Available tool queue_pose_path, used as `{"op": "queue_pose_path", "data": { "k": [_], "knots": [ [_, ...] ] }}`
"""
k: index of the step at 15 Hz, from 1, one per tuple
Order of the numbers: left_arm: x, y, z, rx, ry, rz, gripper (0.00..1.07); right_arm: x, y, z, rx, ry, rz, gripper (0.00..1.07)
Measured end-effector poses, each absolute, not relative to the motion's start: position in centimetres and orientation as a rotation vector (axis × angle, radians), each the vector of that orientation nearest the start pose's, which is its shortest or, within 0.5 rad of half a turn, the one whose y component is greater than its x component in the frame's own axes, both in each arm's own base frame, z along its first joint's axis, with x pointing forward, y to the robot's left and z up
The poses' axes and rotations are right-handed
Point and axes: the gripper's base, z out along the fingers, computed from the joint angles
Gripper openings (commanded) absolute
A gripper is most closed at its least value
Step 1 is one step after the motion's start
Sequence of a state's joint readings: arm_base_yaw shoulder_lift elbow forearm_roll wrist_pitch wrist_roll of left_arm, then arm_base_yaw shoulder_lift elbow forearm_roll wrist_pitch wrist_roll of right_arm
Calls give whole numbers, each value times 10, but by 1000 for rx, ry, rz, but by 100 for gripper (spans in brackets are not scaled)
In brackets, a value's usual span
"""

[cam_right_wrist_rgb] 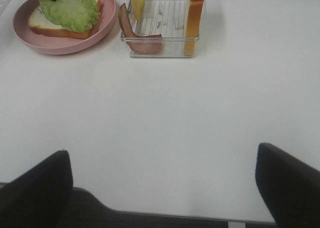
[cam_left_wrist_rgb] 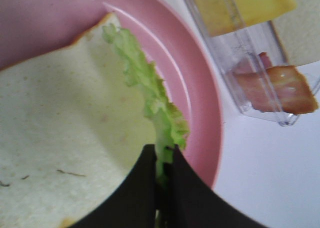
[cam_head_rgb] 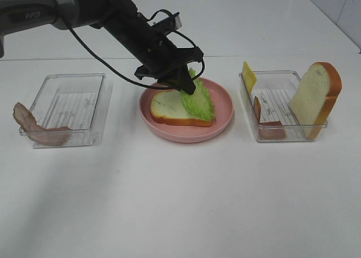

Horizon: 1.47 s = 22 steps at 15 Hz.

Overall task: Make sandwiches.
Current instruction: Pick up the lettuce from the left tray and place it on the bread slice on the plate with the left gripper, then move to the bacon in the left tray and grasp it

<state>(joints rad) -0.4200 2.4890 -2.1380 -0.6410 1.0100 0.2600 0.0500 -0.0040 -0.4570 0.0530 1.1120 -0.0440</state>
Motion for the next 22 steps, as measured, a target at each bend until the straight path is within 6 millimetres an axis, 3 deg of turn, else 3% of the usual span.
{"op": "queue_pose_path", "data": {
  "k": [3, 7, 9, 10, 13, 15, 19, 22],
  "knots": [
    [464, -248, 142, 536, 2768, -732, 0, -3, 4, 261, -103, 2132, 68, 96],
    [464, -247, 142, 536, 2776, -715, 2, -3, 4, 261, -103, 2132, 68, 96],
    [464, -247, 142, 534, 2777, -714, 20, -3, 4, 261, -103, 2132, 68, 96],
    [465, -246, 142, 542, 2772, -692, 64, -3, 4, 261, -103, 2132, 68, 96],
    [468, -243, 155, 553, 2733, -626, 102, -3, 4, 261, -103, 2132, 68, 96],
    [469, -237, 190, 549, 2713, -531, 102, -3, 4, 261, -103, 2132, 68, 96],
    [466, -219, 234, 510, 2734, -303, 102, -3, 4, 261, -103, 2132, 68, 96],
    [463, -214, 244, 458, 2735, -284, 102, -3, 4, 261, -103, 2132, 68, 96]
  ]
}}
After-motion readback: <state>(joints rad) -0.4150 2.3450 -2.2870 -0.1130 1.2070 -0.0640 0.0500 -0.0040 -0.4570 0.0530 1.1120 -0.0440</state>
